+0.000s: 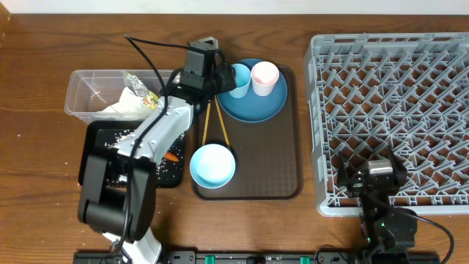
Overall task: Sort waste into correct bins and load items into the dishwasher rack
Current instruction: 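Raise the left gripper and move it over the cups on the blue plate, then grasp the light-blue cup with the left gripper and lift it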
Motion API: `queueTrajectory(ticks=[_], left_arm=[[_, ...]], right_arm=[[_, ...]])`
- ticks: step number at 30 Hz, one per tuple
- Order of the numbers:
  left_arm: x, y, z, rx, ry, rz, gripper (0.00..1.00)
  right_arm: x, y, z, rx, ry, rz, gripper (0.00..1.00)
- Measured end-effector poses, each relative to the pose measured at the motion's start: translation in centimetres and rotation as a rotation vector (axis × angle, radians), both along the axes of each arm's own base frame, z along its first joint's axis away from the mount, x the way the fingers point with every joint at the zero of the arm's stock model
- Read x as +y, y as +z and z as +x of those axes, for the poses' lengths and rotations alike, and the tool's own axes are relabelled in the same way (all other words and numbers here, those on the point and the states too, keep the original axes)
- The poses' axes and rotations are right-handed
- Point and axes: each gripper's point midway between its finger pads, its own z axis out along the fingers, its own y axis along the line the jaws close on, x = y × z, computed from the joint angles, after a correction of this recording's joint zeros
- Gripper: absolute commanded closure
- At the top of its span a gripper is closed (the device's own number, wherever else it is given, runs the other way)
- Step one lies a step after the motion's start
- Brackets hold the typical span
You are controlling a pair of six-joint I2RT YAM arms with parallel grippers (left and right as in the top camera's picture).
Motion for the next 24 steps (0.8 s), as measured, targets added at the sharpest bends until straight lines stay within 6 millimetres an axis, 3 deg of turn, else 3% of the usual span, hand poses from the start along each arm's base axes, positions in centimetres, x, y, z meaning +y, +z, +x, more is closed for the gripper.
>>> queueTrajectory(ticks=[7, 15, 24], left_arm=[[0.0, -2.0, 0.0, 0.043, 0.012, 0.001, 0.49], [0.0, -2.5, -0.4, 0.070, 0.012, 0.007, 0.54], [-1.4, -4.2, -1.1, 0.103, -0.018, 0.019, 0.54]], right_arm=[[0.0, 0.0, 0.0, 0.000, 0.000, 0.000, 0.01], [0.0, 0.0, 0.0, 0.000, 0.000, 0.000, 0.01], [0.0, 0.0, 0.0, 0.000, 0.000, 0.000, 0.01]])
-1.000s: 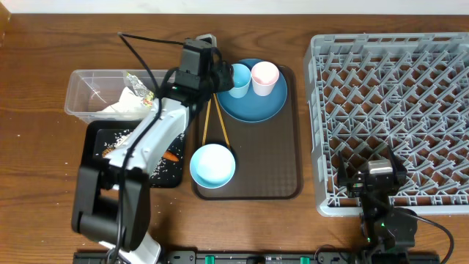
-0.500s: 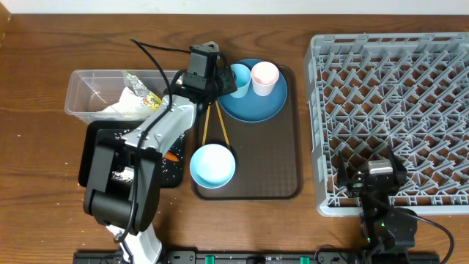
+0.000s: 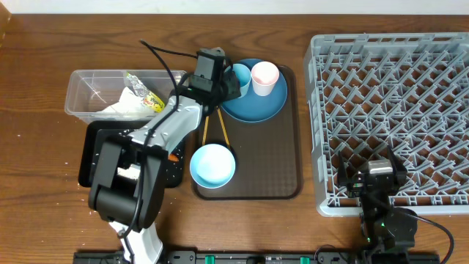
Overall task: Sort waste into correct bins and load items into the dishwasher rack
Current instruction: 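Grasp the light-blue cup with the left gripper and lift it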
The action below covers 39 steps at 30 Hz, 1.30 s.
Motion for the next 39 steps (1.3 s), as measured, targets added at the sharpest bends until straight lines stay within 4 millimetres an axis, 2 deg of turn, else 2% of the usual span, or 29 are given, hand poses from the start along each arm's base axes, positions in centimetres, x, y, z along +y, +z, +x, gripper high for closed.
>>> queueTrajectory(ticks=[3, 8, 11, 18, 22, 31, 36, 39], left_arm=[[0.0, -0.6, 0.0, 0.010, 0.002, 0.007, 0.54], [0.3, -0.6, 0.1, 0.009, 0.014, 0.013, 0.60], [0.4, -0.6, 0.1, 0.012, 0.025, 0.011, 0.74], [0.6, -0.7, 0.2, 0.010, 0.034, 0.018, 0.79], [0.6, -0.7, 0.2, 0.011, 0.037, 0.016, 0.93], [1.3, -0.8, 0.2, 0.019, 0.048, 0.024, 0.94], [3.1, -1.4, -0.2, 0.069, 0.079, 0.042, 0.94], [4.8, -0.7, -0.8, 0.096, 0.109, 0.050, 0.94]], right_arm=[[0.0, 0.0, 0.0, 0.000, 0.000, 0.000, 0.01], [0.0, 0.0, 0.0, 0.000, 0.000, 0.000, 0.01], [0.0, 0.0, 0.0, 0.000, 0.000, 0.000, 0.01], [0.0, 0.0, 0.0, 0.000, 0.000, 0.000, 0.01], [0.0, 0.0, 0.0, 0.000, 0.000, 0.000, 0.01], [0.0, 0.0, 0.0, 0.000, 0.000, 0.000, 0.01], [0.0, 0.0, 0.0, 0.000, 0.000, 0.000, 0.01], [0.0, 0.0, 0.0, 0.000, 0.000, 0.000, 0.01]])
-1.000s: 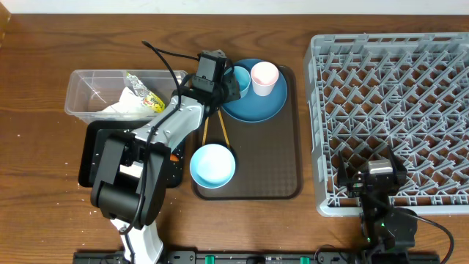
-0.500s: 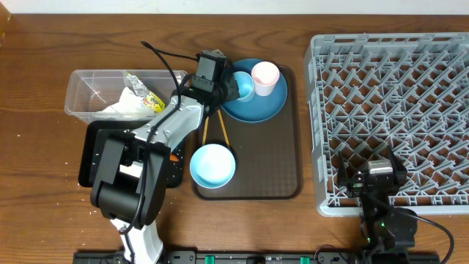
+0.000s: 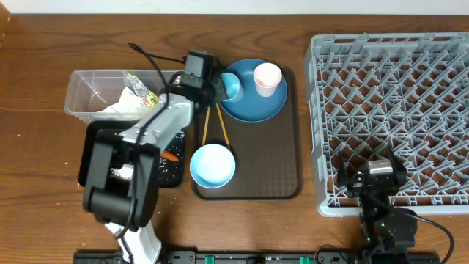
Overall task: Sort waste into correct bins and load items into the dishwasher rack
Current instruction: 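Grasp the light-blue cup with the left gripper and lift it, then hold the light-blue cup out rightward toward the right gripper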
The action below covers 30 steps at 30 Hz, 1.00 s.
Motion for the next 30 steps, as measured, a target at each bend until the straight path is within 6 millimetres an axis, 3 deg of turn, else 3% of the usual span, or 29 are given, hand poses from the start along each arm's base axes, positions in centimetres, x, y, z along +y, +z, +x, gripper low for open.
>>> queueTrajectory(ticks=[4, 8, 13, 17, 24, 30], left_arm=[[2.6, 2.5, -1.0, 0.014, 0.047, 0.003, 0.94], [4.6, 6.6, -1.9, -0.038, 0.058, 0.000, 0.94], [4.4, 12.9, -3.1, -0.174, -0.024, -0.060, 0.93], [3.1, 16.6, -4.5, -0.245, -0.135, -0.164, 0.94], [0.1, 18.6, -6.9, -0.263, -0.392, -0.366, 0.94], [-1.7, 18.2, -7.8, -0.232, -0.505, -0.471, 0.94]], right_arm=[[0.0, 0.0, 0.0, 0.000, 0.000, 0.000, 0.01], [0.0, 0.0, 0.0, 0.000, 0.000, 0.000, 0.01], [0.0, 0.0, 0.0, 0.000, 0.000, 0.000, 0.01], [0.0, 0.0, 0.0, 0.000, 0.000, 0.000, 0.01], [0.0, 0.0, 0.0, 0.000, 0.000, 0.000, 0.01], [0.0, 0.0, 0.0, 0.000, 0.000, 0.000, 0.01]])
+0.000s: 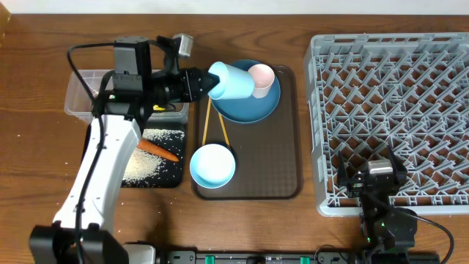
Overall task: Sort waste into correct bins and load items into the dishwasher rack
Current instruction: 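Hold the light-blue cup out rightward toward the right gripper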
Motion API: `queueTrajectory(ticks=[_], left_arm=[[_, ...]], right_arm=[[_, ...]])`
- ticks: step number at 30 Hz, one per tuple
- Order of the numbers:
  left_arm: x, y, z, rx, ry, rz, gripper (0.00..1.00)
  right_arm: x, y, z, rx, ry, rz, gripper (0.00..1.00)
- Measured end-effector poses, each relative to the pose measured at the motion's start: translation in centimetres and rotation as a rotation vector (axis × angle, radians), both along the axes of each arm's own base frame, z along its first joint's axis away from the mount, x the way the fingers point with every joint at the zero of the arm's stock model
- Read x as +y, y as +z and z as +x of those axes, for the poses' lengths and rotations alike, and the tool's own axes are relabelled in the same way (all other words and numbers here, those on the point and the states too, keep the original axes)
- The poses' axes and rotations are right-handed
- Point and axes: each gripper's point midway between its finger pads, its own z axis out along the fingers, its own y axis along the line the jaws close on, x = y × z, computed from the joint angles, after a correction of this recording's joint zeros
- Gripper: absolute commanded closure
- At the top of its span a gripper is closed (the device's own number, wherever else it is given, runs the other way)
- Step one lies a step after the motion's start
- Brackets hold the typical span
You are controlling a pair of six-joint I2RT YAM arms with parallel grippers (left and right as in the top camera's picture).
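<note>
My left gripper (207, 83) is shut on the rim of a light blue cup (233, 81). The cup is held up, tipped on its side, with its base pointing right over the blue plate (249, 108). A pink cup (262, 75) stands on the plate just right of the blue cup. On the brown tray (256, 161) lie a pair of chopsticks (213, 125) and a light blue bowl (212, 165). The grey dishwasher rack (392, 117) is at the right. My right gripper (372, 178) rests at the rack's front edge, its jaws unclear.
A clear plastic bin (82, 94) with wrappers stands at the far left, partly under my left arm. In front of it a black tray (157, 172) holds rice and a carrot piece (157, 149).
The blue cup stood on the plate's left side with my left gripper at it. Now it is lifted and tipped sideways, and the arm is further left. The plate and pink cup sit slightly more to the left.
My left gripper was first at the blue cup, which stood beside the pink cup on the plate. The cup then stood a little left, apart from the pink cup, with the gripper on it. Now it hangs tilted above the plate. The right arm stayed still.
</note>
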Motion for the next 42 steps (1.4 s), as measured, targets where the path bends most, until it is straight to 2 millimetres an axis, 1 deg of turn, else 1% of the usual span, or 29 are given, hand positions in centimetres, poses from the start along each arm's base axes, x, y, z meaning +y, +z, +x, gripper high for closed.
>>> queueTrajectory(ticks=[3, 7, 12, 14, 16, 19, 21, 22, 26, 29, 31, 33, 36, 37, 39, 42], left_arm=[[-0.7, -0.5, 0.1, 0.003, -0.056, -0.041, 0.94], [-1.9, -0.5, -0.1, -0.006, -0.157, -0.122, 0.94], [-2.6, -0.9, -0.8, 0.035, -0.238, -0.202, 0.94], [-2.9, -0.7, -0.8, 0.022, -0.272, -0.231, 0.94], [-3.2, -0.1, -0.8, -0.026, -0.317, -0.260, 0.94], [-3.3, 0.6, -0.9, -0.072, -0.358, -0.287, 0.94], [-3.4, 1.0, -1.0, -0.095, -0.378, -0.298, 0.93], [-3.4, 1.1, -1.1, -0.097, -0.383, -0.303, 0.93], [-3.5, 1.4, -1.3, -0.112, -0.399, -0.312, 0.93], [-3.5, 1.4, -1.3, -0.111, -0.401, -0.314, 0.93], [-3.5, 1.4, -1.3, -0.111, -0.401, -0.315, 0.93], [-3.5, 1.4, -1.3, -0.111, -0.403, -0.316, 0.93], [-3.5, 1.5, -1.3, -0.111, -0.404, -0.317, 0.93], [-3.5, 1.5, -1.4, -0.111, -0.404, -0.317, 0.93], [-3.5, 1.5, -1.4, -0.111, -0.406, -0.319, 0.93], [-3.5, 1.5, -1.4, -0.109, -0.409, -0.322, 0.93]], right_arm=[[0.0, 0.0, 0.0, 0.000, 0.000, 0.000, 0.01], [0.0, 0.0, 0.0, 0.000, 0.000, 0.000, 0.01], [0.1, 0.0, 0.0, 0.000, 0.006, 0.000, 0.01], [0.3, 0.0, 0.0, -0.001, 0.018, 0.009, 0.01], [0.8, 0.1, 0.0, 0.000, 0.040, 0.056, 0.01], [1.7, 0.4, -0.1, 0.004, 0.085, 0.193, 0.01], [2.6, 1.0, -0.3, -0.001, 0.133, 0.295, 0.01], [3.1, 1.4, -0.4, -0.012, 0.164, 0.331, 0.01], [5.4, 4.4, -1.2, -0.088, 0.324, 0.422, 0.01], [6.3, 5.4, -1.8, -0.080, 0.384, 0.485, 0.01], [6.6, 6.6, -2.0, -0.077, 0.409, 0.511, 0.01], [6.9, 8.7, -2.3, -0.084, 0.433, 0.528, 0.01], [7.6, 12.5, -2.5, -0.085, 0.485, 0.535, 0.01], [8.1, 13.8, -2.5, -0.070, 0.510, 0.538, 0.01], [9.1, 15.5, -2.2, 0.008, 0.558, 0.551, 0.01], [10.5, 16.3, -1.0, 0.188, 0.611, 0.588, 0.01]])
